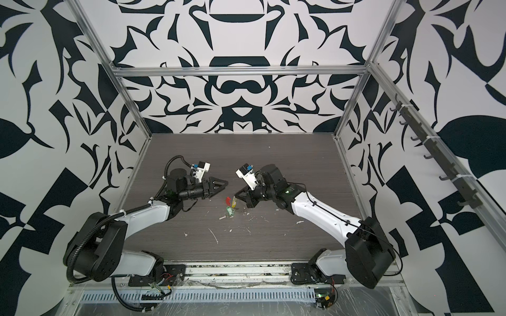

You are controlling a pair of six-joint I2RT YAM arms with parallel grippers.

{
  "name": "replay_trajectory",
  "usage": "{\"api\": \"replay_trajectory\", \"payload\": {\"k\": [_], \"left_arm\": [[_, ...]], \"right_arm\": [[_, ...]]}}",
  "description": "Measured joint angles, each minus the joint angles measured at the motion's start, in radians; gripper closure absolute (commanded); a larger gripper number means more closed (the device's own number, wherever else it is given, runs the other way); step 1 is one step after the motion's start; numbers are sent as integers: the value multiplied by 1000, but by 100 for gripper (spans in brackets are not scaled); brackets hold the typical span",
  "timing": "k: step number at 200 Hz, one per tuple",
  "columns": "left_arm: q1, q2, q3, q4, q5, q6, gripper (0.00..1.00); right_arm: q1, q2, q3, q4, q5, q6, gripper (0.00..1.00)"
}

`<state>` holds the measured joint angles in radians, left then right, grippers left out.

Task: Remove the keys from the keyring
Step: 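Close the right gripper on the keyring rim and lift it toward the left gripper, then grasp the red plastic grip with the left gripper while the right holds the ring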

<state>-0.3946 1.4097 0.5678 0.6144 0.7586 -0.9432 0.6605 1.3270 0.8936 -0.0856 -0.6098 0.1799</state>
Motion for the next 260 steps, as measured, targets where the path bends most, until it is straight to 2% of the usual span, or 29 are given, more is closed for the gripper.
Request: {"api": "replay_trajectory", "payload": {"k": [57, 109, 141, 226, 260], "left_arm": [[0, 51, -44, 207, 38, -19, 30], [-2, 154, -133, 589, 94, -151, 28], [-31, 180, -134, 703, 113, -187, 28], [-47, 85, -135, 761, 109, -188, 30], [-56, -8, -138, 655, 87, -113, 30]], "right_arm": [[0, -5, 13, -23, -26, 0, 100], [-31, -68, 34, -38, -60, 5, 100], [-57, -94, 37, -36, -90, 26, 100], [-97, -100, 58, 10, -138, 105, 100], [-104, -101, 85, 43, -163, 141, 100]]}}
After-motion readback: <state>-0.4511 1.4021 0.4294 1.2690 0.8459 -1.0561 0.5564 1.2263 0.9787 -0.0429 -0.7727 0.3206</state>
